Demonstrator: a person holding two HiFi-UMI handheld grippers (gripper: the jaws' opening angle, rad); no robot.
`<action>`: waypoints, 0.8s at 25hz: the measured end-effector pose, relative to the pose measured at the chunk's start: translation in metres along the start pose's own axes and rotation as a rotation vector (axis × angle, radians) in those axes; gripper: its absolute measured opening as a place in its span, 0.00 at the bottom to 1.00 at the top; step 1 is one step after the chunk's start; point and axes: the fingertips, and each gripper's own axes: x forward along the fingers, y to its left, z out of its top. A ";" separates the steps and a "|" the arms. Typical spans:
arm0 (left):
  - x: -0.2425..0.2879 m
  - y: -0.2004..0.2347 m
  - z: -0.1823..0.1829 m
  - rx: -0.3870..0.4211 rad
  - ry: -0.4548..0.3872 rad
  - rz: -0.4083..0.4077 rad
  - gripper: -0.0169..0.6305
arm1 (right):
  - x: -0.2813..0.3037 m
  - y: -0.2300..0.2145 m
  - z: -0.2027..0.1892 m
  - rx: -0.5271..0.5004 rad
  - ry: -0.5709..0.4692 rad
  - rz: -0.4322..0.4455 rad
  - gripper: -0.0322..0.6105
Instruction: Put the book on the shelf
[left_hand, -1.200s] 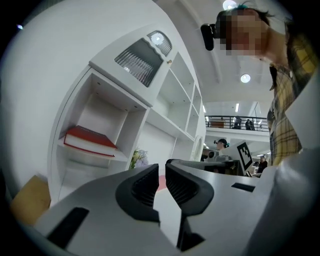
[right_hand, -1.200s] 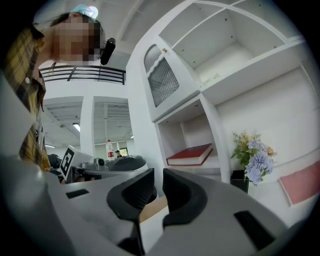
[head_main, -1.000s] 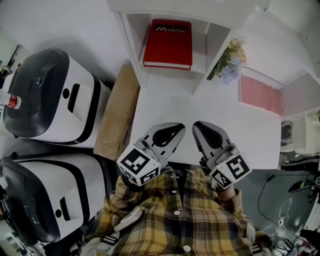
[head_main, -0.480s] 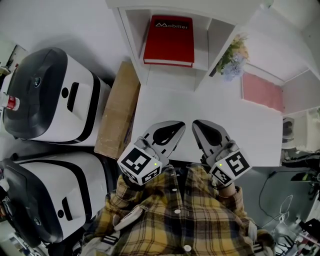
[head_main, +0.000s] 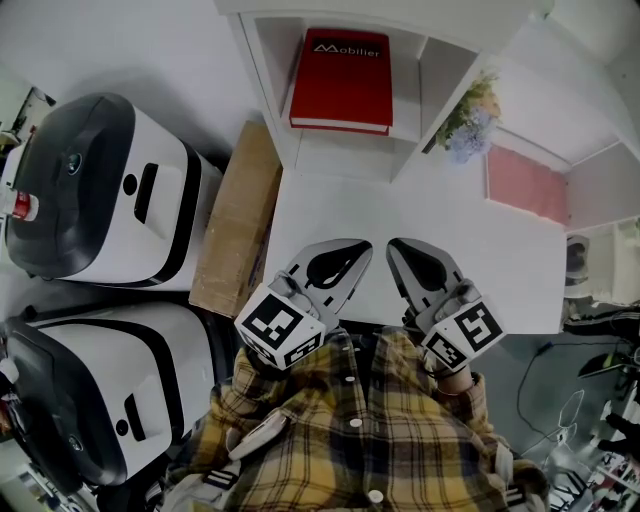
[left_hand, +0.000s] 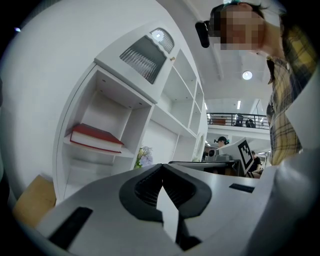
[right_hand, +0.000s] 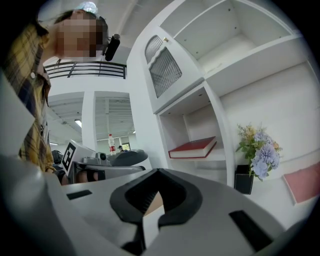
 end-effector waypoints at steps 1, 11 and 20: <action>0.000 0.000 0.000 0.000 -0.001 -0.001 0.06 | 0.000 0.000 0.000 0.002 0.000 0.000 0.08; 0.007 -0.003 0.004 0.027 0.003 -0.024 0.06 | 0.001 -0.002 0.003 0.012 -0.003 0.007 0.08; 0.005 0.005 0.012 0.006 -0.032 0.000 0.06 | -0.001 -0.006 0.005 0.013 -0.002 0.007 0.07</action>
